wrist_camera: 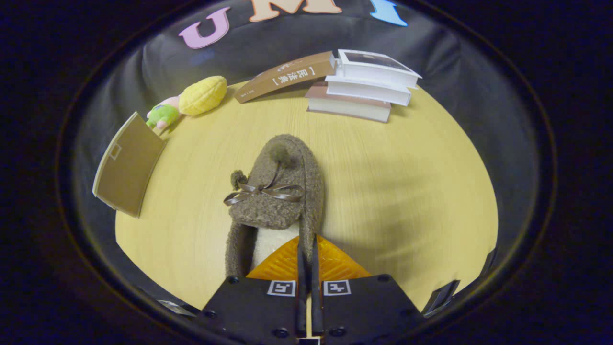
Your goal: Open the storage box then place both shoes into the box .Put the left shoe in first, then the right shoe, with the right side of both shoes facing outward in a uniform manner.
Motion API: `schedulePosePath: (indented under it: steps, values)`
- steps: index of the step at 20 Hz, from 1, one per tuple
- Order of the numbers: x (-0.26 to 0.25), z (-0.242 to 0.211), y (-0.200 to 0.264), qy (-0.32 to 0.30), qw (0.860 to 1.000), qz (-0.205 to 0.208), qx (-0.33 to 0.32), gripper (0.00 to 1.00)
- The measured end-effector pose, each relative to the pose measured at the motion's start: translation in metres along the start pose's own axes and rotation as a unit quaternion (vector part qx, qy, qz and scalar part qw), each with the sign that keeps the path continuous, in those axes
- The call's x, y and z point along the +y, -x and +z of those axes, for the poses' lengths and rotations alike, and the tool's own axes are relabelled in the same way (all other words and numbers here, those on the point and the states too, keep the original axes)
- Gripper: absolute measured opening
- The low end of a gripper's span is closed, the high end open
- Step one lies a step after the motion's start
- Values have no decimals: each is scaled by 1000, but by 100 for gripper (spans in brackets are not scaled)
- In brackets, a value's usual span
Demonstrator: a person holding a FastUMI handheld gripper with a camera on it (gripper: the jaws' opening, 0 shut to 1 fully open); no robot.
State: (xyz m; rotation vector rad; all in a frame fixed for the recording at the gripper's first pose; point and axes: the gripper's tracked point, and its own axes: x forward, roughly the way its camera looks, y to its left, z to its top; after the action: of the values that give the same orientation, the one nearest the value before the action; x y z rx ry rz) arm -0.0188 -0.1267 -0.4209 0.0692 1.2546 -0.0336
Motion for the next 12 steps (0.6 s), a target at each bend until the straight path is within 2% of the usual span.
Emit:
schedulePosePath:
  steps: [2, 5, 8, 12]
  values:
    - [4, 7, 8, -36, 999, 11, -6, 4]
    - [25, 20, 23, -84, 995, 50, 1, 3]
    - [42, 32, 36, -96, 993, 62, -8, 3]
    - [89, 53, 58, -112, 989, 96, -16, 3]
